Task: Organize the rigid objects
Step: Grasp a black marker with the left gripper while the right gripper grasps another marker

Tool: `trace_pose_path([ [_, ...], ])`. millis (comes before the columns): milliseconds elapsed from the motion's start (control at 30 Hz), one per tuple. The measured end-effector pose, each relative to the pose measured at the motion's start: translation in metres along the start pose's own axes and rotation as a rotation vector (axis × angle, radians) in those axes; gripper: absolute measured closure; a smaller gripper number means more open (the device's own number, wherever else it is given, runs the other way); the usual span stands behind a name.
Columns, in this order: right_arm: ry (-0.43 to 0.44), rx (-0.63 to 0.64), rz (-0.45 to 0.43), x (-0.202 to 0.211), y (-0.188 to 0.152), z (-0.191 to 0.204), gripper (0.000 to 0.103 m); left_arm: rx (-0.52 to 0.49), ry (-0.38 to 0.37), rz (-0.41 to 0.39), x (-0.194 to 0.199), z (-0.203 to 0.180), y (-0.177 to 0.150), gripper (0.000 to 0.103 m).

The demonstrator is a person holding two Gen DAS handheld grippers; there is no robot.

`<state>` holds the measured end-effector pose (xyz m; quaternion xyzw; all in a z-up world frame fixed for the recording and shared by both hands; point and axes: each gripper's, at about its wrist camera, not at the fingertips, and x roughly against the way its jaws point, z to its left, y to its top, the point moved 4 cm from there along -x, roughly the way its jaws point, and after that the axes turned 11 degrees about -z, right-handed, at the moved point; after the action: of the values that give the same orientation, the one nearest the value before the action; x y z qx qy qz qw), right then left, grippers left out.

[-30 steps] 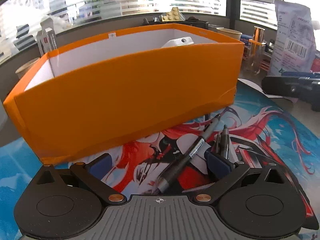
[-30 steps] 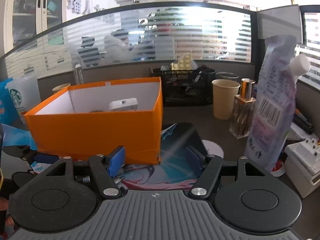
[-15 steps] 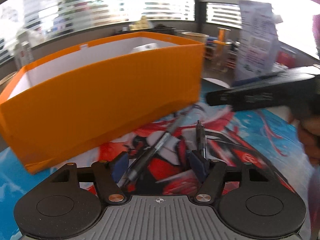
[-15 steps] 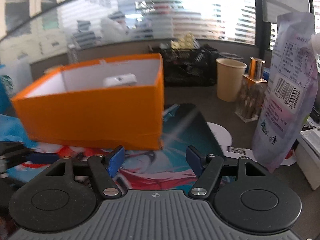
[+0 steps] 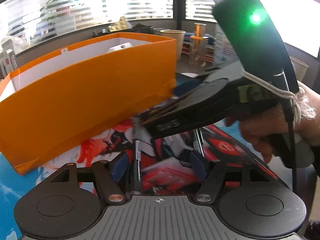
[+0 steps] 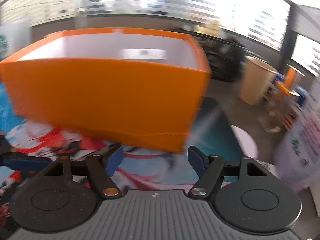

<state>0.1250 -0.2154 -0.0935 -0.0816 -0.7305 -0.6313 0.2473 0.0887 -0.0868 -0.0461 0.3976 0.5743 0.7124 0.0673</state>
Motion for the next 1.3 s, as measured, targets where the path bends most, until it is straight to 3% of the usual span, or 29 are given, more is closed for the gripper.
trace_pose_path([
  [167, -0.047, -0.071, -0.074, 0.031, 0.002, -0.014, 0.034, 0.028, 0.048, 0.012, 0.005, 0.013, -0.003, 0.030],
  [467, -0.064, -0.155, -0.025, 0.077, -0.033, -0.008, 0.042, 0.062, 0.126, -0.029, 0.004, 0.025, -0.006, 0.026],
  [567, -0.062, -0.162, -0.016, 0.081, -0.042, 0.000, 0.048, 0.072, 0.142, -0.041, 0.003, 0.028, -0.006, 0.023],
  [700, -0.077, -0.153, -0.030, 0.080, -0.043, 0.004, 0.049, 0.084, 0.163, -0.049, 0.003, 0.032, -0.007, 0.022],
  [800, -0.060, -0.143, -0.034, 0.081, -0.042, 0.010, 0.060, 0.082, 0.166, -0.049, 0.003, 0.031, -0.007, 0.022],
  [867, -0.021, -0.121, -0.039, 0.082, -0.042, 0.017, 0.078, 0.081, 0.165, -0.049, 0.004, 0.031, -0.008, 0.024],
  [967, 0.033, -0.025, -0.053, 0.080, -0.039, 0.031, 0.087, 0.090, 0.163, -0.054, 0.007, 0.033, -0.009, 0.031],
  [1033, 0.076, 0.040, -0.080, 0.076, -0.038, 0.034, 0.087, 0.095, 0.182, -0.057, 0.010, 0.034, -0.010, 0.034],
  [1100, 0.063, 0.064, -0.079, 0.073, -0.036, 0.031, 0.086, 0.097, 0.191, -0.057, 0.011, 0.034, -0.010, 0.034],
  [1233, 0.058, 0.002, -0.057, 0.090, -0.039, 0.026, 0.074, 0.100, 0.197, -0.056, 0.011, 0.033, -0.010, 0.034],
  [1300, 0.067, -0.016, -0.027, 0.097, -0.046, 0.026, 0.073, 0.102, 0.195, -0.057, 0.010, 0.032, -0.009, 0.036],
])
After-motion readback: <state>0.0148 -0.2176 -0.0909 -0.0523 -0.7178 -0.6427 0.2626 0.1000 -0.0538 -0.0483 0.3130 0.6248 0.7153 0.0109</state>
